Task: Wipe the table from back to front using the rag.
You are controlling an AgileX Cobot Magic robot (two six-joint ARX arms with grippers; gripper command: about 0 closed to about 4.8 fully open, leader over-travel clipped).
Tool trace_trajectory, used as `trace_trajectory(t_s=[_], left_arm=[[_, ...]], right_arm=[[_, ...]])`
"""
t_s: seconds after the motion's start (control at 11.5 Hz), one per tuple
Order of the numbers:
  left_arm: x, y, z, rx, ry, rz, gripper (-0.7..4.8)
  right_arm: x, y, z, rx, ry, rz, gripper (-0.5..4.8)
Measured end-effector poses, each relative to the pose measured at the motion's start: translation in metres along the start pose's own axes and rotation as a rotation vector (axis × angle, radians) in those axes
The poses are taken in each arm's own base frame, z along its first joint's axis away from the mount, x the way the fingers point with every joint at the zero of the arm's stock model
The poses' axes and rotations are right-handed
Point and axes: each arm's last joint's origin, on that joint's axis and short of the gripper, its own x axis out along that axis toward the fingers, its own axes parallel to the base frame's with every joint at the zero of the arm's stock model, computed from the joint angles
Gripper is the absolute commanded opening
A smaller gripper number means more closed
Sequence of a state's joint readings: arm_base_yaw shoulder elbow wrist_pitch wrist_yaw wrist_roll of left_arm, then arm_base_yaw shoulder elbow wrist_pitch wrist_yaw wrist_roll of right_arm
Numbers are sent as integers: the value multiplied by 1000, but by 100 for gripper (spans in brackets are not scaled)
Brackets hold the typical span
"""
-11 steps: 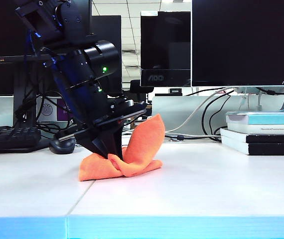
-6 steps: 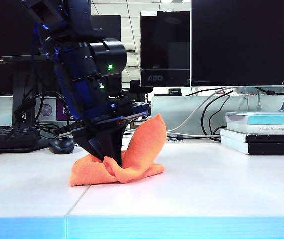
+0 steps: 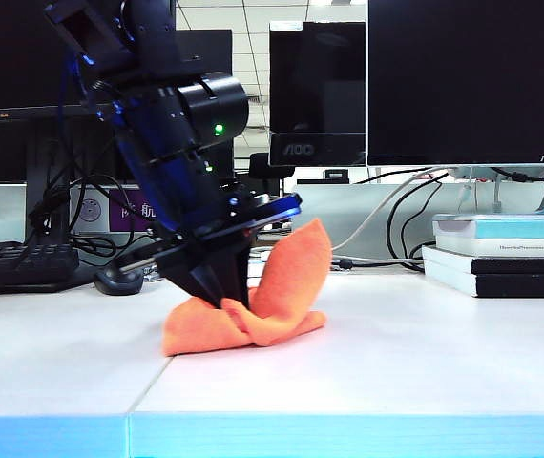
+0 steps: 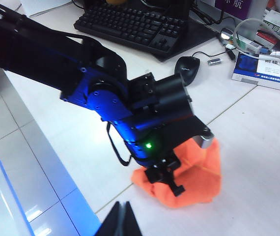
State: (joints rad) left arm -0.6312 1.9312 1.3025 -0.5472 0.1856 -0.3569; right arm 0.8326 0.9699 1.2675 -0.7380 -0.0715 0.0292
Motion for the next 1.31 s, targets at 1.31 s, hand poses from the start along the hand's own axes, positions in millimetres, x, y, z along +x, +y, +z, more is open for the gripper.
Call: trace_trajectory(t_s=[1.31], left_arm=[[7, 29, 71, -61, -98, 36, -5]], right_arm=[[0, 0, 0, 3, 3, 3, -1]])
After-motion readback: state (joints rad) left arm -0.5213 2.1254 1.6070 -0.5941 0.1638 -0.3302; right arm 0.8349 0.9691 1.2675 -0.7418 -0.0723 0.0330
